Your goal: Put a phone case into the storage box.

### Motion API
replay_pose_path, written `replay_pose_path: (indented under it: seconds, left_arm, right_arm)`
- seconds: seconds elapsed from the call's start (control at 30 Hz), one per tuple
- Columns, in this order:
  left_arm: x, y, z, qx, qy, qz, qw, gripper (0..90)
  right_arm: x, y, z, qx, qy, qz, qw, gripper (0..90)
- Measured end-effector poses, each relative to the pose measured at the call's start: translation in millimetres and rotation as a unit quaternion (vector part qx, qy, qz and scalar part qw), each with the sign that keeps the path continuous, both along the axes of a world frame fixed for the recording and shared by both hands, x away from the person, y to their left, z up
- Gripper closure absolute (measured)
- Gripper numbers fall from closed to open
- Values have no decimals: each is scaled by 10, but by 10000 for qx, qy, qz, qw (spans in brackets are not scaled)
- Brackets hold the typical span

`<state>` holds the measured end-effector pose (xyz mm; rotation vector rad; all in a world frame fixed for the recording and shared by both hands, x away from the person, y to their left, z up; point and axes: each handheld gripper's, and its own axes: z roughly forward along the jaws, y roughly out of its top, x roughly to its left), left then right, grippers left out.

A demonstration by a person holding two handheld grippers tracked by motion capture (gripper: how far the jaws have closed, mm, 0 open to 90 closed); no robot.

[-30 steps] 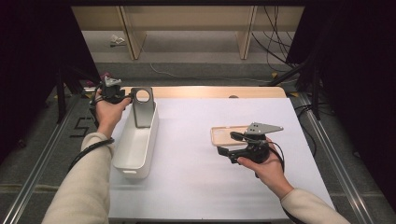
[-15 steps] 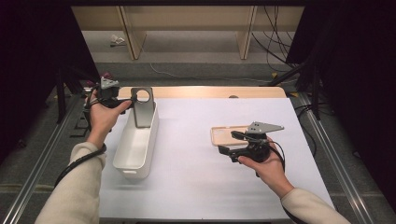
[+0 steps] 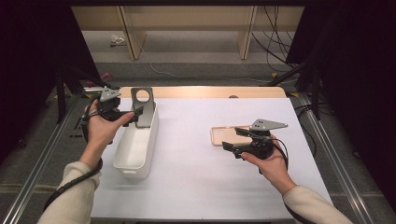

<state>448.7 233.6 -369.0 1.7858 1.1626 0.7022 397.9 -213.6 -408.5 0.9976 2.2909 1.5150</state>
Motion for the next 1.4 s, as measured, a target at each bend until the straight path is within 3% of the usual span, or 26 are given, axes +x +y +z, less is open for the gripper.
replay_pose_path:
  seconds: [0.37,0.53,0.93,1.2,1.4]
  left_arm:
    - [-508,-271,-153,-213,-70,-481,9986,77]
    - [-718,-402,-211,-219,-214,-644,9975,97]
    - [-1212,-756,-412,-149,-305,-1270,9913,113]
    - [-1392,-795,-488,-142,-318,-1372,9899,118]
    - [-1421,-805,-504,-82,-337,-1421,9892,122]
  right_arm:
    - [60,-110,2,-56,-24,-155,9999,164]
    - [91,-157,-2,-135,-28,-219,9997,164]
    - [174,-284,-4,-187,-52,-399,9990,164]
    - [233,-305,-3,-193,-57,-465,9987,165]
    - [245,-294,-14,-199,-59,-453,9988,165]
